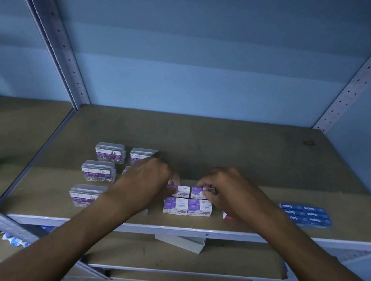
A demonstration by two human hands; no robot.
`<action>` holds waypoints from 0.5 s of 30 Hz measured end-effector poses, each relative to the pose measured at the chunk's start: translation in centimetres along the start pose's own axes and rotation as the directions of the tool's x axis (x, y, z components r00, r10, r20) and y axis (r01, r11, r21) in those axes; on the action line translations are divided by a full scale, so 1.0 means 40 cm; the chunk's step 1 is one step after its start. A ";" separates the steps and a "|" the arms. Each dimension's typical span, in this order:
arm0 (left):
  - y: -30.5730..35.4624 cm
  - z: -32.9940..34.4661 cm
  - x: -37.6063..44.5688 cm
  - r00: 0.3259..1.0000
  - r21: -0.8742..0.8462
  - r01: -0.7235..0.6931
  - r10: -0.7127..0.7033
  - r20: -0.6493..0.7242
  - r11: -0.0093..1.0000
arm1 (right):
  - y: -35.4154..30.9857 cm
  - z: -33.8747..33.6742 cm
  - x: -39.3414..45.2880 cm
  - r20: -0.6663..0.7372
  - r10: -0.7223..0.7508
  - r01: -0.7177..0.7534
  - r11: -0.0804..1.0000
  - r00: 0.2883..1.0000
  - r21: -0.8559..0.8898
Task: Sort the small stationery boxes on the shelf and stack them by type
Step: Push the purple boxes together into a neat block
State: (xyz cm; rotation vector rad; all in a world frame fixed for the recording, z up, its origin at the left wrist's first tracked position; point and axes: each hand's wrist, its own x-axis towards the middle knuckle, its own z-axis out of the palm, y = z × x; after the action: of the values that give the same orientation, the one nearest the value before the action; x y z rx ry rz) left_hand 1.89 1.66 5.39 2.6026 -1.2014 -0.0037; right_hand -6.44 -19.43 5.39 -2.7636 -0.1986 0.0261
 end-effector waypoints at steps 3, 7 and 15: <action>-0.002 0.011 -0.009 1.000 0.009 -0.007 0.007 0.000 1.000 | -0.004 0.008 -0.009 0.020 -0.002 0.001 1.000 1.000 0.016; -0.011 0.024 -0.012 0.999 -0.005 -0.033 0.033 0.022 0.999 | -0.004 0.017 -0.006 0.034 -0.001 0.000 0.999 0.999 0.035; -0.040 0.043 0.001 0.987 -0.126 -0.023 0.042 0.153 0.992 | 0.004 0.030 0.000 0.092 0.037 -0.040 0.998 0.995 0.039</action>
State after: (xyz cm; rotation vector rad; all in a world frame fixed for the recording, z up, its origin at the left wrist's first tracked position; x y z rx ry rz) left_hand 2.94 2.21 3.35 2.5125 -1.2521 -0.2716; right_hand -6.48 -19.13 4.20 -2.7271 -0.1667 0.1651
